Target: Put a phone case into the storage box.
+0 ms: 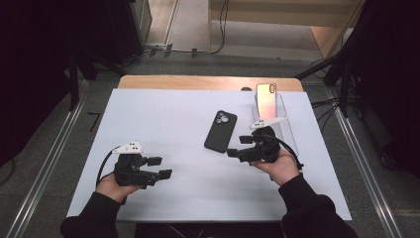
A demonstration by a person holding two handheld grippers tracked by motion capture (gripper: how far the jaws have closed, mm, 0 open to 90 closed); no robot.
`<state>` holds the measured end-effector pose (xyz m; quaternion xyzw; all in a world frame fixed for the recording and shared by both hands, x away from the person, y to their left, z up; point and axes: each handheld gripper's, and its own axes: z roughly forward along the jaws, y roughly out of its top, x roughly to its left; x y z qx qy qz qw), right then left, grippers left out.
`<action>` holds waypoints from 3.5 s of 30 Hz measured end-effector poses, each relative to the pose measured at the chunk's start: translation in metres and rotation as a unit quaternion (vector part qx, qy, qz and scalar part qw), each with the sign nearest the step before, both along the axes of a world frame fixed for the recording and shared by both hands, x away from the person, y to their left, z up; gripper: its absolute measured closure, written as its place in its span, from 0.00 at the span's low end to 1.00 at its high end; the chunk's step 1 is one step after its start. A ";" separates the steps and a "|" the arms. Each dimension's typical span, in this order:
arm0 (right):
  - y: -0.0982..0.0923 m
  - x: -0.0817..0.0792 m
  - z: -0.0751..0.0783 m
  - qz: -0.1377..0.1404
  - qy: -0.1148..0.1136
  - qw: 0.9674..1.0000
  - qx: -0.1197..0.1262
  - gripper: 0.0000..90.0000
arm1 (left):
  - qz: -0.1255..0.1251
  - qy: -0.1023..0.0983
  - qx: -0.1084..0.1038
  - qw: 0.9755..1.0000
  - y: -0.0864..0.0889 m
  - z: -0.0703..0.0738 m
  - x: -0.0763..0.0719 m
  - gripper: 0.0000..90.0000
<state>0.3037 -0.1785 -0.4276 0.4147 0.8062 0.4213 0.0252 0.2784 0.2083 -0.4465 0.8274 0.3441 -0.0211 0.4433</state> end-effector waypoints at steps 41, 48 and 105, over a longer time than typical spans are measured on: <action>0.084 0.099 -0.030 -0.007 0.037 0.998 -0.040 0.38 | 0.001 0.002 0.001 1.000 0.003 -0.001 0.002 0.33; 0.091 0.111 -0.044 0.000 0.061 0.998 -0.027 0.89 | 0.001 0.002 0.002 1.000 0.003 -0.001 0.002 0.33; 0.038 0.057 -0.039 0.021 0.092 0.995 -0.031 0.60 | -0.001 -0.002 0.004 1.000 0.001 -0.001 0.002 0.33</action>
